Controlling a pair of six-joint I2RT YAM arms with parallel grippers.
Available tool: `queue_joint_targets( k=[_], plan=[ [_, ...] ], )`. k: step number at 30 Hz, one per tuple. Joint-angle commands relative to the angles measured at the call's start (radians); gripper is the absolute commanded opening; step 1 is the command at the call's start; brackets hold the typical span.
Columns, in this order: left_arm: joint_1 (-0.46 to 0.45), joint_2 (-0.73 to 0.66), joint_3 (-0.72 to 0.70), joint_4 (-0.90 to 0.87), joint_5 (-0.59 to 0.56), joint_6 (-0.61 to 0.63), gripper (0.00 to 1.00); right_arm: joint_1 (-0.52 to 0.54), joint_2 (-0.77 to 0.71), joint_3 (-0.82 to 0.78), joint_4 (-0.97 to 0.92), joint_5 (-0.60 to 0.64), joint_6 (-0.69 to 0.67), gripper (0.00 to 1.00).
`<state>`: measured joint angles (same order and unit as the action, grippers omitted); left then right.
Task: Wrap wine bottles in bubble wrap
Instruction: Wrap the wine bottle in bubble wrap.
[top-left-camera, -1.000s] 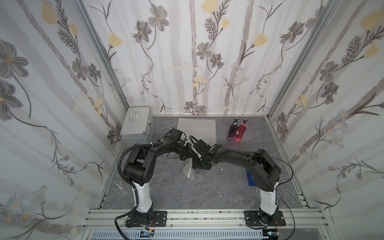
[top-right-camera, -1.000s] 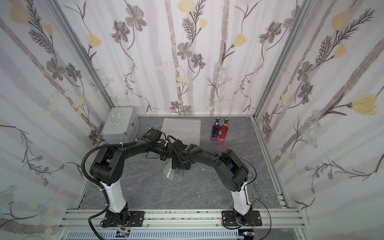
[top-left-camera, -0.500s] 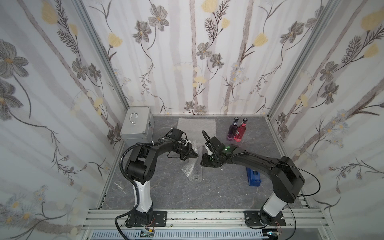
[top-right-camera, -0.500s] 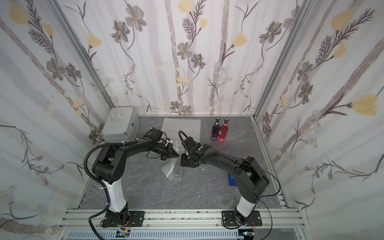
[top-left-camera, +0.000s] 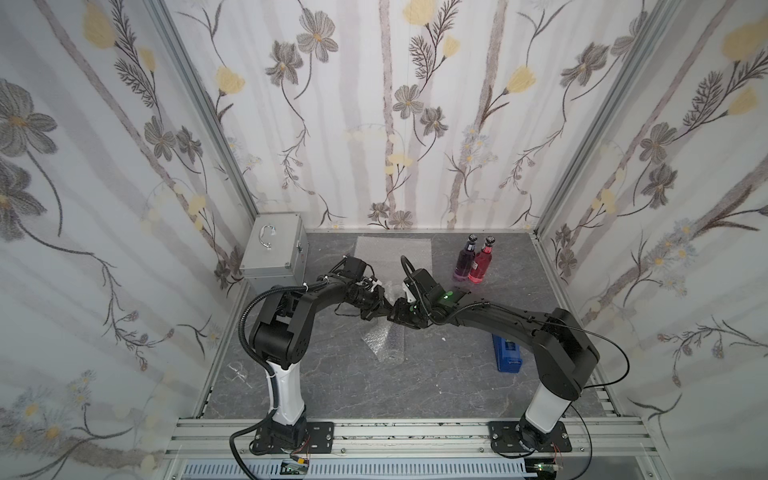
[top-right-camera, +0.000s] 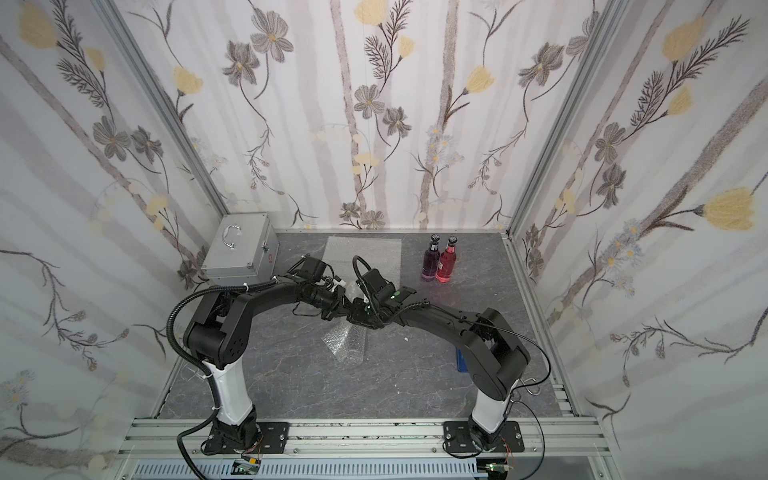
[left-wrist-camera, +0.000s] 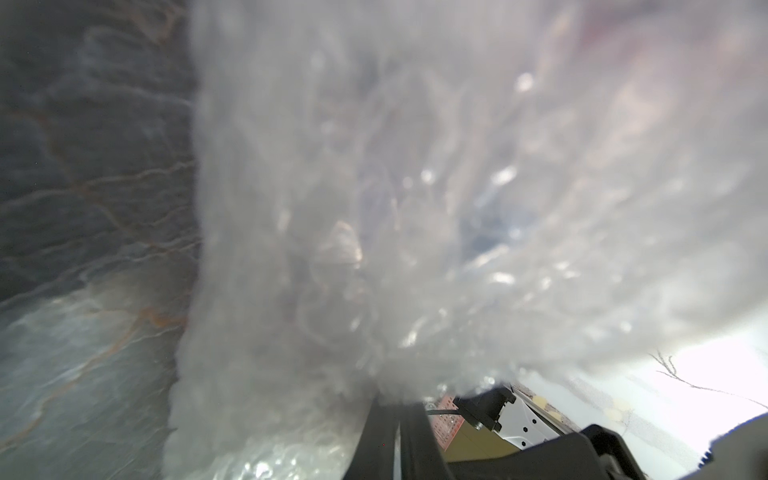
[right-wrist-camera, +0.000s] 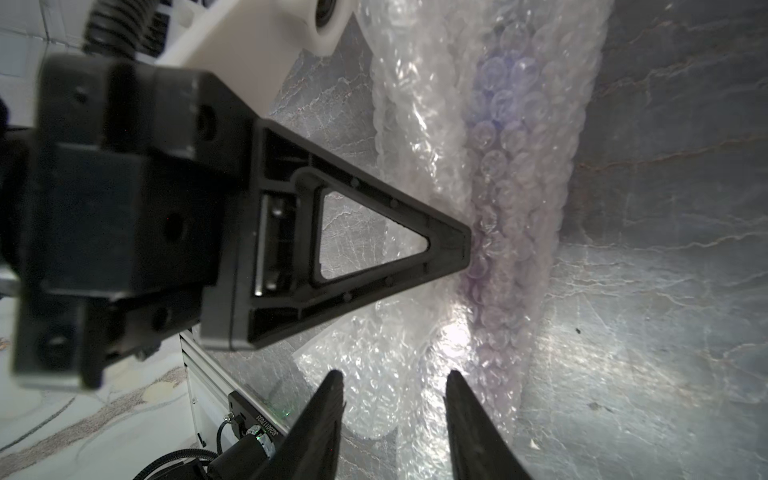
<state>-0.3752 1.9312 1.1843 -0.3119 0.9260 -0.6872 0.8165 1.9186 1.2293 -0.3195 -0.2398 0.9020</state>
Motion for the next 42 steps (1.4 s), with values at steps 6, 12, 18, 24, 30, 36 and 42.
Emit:
queue_joint_targets(
  k=[6, 12, 18, 24, 30, 36, 42],
  plan=[
    [-0.004, 0.001, 0.000, -0.058, -0.064, 0.001, 0.10, 0.004, 0.044, 0.012, 0.013, 0.018, 0.031, 0.39],
    [-0.004, 0.002, 0.000, -0.059, -0.061, 0.003, 0.11, 0.006, 0.070, 0.045, 0.001, 0.018, 0.029, 0.40],
    [-0.005, 0.007, 0.000, -0.061, -0.063, 0.006, 0.11, 0.002, 0.107, 0.068, -0.030, 0.021, 0.013, 0.41],
    [-0.005, 0.009, 0.001, -0.061, -0.066, 0.006, 0.13, -0.002, 0.084, 0.035, -0.064, 0.045, -0.004, 0.37],
    [-0.005, 0.022, 0.001, -0.081, -0.091, 0.026, 0.16, -0.005, 0.000, -0.063, -0.071, 0.059, -0.010, 0.36],
    [-0.005, 0.031, 0.006, -0.088, -0.097, 0.031, 0.16, -0.007, -0.073, -0.102, -0.090, 0.075, -0.009, 0.35],
    [-0.005, 0.026, 0.006, -0.092, -0.098, 0.034, 0.16, 0.002, -0.104, -0.040, -0.080, 0.058, 0.013, 0.41]
  ],
)
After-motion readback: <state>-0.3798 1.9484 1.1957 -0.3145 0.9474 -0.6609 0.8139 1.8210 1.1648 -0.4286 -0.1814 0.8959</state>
